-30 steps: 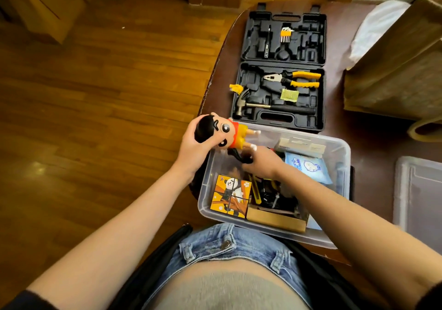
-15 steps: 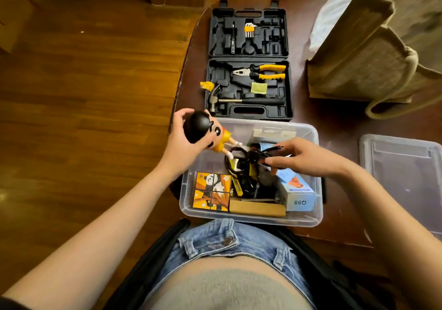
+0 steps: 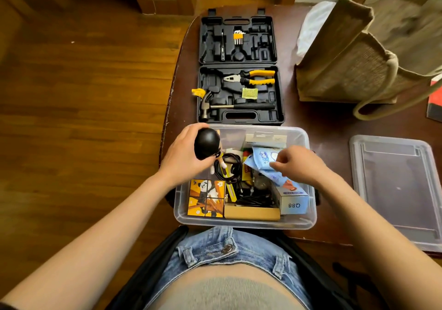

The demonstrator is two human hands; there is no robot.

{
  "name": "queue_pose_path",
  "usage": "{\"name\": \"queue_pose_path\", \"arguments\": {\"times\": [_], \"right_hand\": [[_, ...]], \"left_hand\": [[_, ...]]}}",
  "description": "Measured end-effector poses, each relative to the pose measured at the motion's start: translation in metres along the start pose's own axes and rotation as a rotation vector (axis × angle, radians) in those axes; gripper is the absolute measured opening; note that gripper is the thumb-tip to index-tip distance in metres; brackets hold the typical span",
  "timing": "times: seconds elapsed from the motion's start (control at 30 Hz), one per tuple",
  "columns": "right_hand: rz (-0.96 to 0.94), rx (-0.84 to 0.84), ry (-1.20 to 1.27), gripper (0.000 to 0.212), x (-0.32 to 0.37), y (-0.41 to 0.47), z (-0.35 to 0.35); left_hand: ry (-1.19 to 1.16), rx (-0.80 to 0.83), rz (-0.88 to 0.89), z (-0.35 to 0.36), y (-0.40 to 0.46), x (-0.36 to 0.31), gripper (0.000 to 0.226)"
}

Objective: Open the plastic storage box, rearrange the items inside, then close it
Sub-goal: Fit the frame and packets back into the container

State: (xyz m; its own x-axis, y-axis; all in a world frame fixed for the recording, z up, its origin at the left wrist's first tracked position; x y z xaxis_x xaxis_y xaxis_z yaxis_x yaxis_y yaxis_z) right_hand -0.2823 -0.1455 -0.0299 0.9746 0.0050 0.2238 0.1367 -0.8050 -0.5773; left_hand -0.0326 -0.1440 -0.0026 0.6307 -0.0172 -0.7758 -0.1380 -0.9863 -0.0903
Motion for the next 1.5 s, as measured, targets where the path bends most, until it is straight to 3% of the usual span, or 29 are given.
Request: {"name": "queue_pose_path", "arguments": {"times": [0.07,0.13,0.2,0.47,0.63,0.77,0.9,1.07,1.17,1.3,1.4,1.5], "right_hand": [[0.033,-0.151,-0.052,0.037,0.001,0.004,-0.001],[0.013,-0.056,-0.095,0.063,0.006,0.012,0.019],[0.018,0.023,-0.155,0.069,0.010,0.019,0.034],[-0.064,-0.151,-0.069,0.021,0.008,0.014,0.007],[-0.059,-0.326,-0.029,0.009,0.003,-0.010,-0.022],[-0.030,-0.388,0.284,0.014,-0.013,-0.026,-0.050],[-0.138,-0.334,0.738,0.026,-0.014,-0.036,-0.067],[-0.240,-0.235,1.040,0.023,0.003,-0.040,-0.068],[-0.211,-0.088,1.109,0.016,0.016,-0.034,-0.049],[-0.117,0.077,1.176,0.012,0.026,-0.024,-0.017],[-0.061,0.102,1.194,0.016,0.028,-0.017,-0.002],[-0.044,0.117,1.213,0.013,0.038,-0.012,0.006]], "left_hand": [[-0.073,0.009,-0.032,0.002,-0.003,0.002,0.063],[-0.135,0.017,-0.052,0.004,-0.004,0.002,0.064],[-0.150,0.017,-0.061,0.004,-0.004,0.001,0.065],[-0.226,0.044,-0.082,0.006,0.001,-0.004,0.064],[-0.319,0.168,-0.210,0.044,0.005,-0.008,0.058],[-0.401,0.157,-0.380,0.072,0.005,-0.001,0.054],[-0.868,0.144,-0.697,0.105,0.001,0.003,0.041],[-0.843,0.246,-0.765,0.143,0.002,-0.010,0.049],[-0.862,0.360,-0.728,0.148,0.000,-0.018,0.022],[-0.605,0.460,-0.637,0.120,-0.004,-0.008,0.036],[-0.788,0.307,-0.687,0.088,-0.007,0.000,0.032],[-1.087,0.262,-0.729,0.070,-0.014,-0.003,0.030]]}}
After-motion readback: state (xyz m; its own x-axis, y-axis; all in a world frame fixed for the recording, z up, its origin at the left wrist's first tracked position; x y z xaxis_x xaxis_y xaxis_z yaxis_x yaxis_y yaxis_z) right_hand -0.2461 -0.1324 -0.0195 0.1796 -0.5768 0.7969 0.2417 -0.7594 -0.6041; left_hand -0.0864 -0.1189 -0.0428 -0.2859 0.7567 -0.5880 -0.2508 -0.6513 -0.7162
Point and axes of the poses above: each hand's wrist, its own y-axis towards the middle knuckle, its own z-axis out of the palm, x = y × z, the point moved 8 cm from there along y, towards the middle knuckle, and after that the axes turned 5 degrees about -y, right-handed, at the moved point
